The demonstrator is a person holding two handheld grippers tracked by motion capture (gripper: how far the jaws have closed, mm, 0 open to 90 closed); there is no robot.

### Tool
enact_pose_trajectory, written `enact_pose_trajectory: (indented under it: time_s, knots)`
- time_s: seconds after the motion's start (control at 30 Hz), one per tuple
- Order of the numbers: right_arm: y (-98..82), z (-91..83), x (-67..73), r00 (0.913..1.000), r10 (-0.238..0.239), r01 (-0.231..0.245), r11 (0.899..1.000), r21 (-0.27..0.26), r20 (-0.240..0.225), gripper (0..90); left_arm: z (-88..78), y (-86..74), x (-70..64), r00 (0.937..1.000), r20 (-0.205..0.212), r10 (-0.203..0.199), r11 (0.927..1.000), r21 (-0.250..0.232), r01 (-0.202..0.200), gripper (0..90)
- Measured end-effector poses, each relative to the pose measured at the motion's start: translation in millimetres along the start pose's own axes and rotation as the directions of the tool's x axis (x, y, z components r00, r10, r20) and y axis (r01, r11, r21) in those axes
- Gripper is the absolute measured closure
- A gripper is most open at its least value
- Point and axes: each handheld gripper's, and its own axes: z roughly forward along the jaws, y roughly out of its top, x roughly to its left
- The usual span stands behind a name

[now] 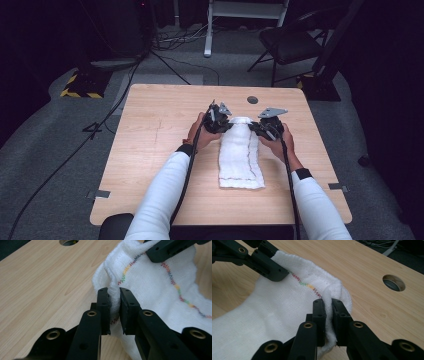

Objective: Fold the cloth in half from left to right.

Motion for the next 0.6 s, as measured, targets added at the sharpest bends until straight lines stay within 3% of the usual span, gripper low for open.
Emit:
enact_pose_trajectory:
  time_s: [0.6]
  knots:
    - [-12.9,-37.3,18.2,0.995,-0.061,0.057,0.996,-0.063,-0.079,82.8,-33.0,-14.5,-25.7,0.9935,0.053,0.101,0.9944,-0.037,-0.099,77.5]
